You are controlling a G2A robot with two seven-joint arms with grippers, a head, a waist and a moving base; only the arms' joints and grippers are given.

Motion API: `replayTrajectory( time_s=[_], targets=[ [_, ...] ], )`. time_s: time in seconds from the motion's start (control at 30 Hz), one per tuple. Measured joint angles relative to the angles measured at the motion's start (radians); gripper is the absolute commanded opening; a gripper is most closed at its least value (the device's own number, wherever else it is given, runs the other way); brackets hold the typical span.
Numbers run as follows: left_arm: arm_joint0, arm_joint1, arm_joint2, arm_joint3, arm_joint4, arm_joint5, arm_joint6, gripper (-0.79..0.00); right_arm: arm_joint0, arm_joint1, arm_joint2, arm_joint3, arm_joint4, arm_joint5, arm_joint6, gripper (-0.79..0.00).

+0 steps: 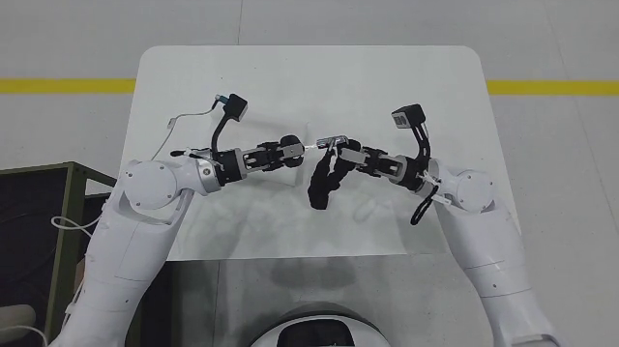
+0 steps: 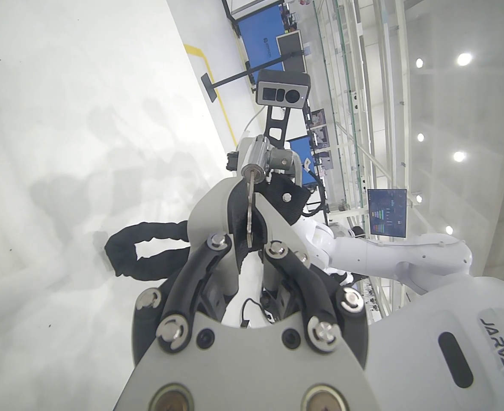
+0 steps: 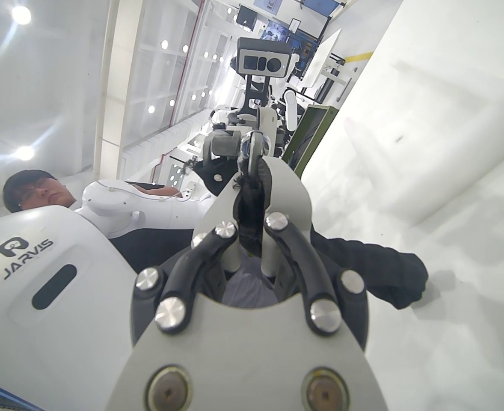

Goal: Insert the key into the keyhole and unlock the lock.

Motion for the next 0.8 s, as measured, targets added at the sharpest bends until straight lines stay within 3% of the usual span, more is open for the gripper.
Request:
replayTrajectory(
  time_s=[0.8],
  targets=[
    [0.008,-0.012,-0.022,-0.003,-0.012,-0.024,0.005,-0.785,0.021,0.008,-0.024,0.042,0.133,0.027,0.022,-0.785]
  ],
)
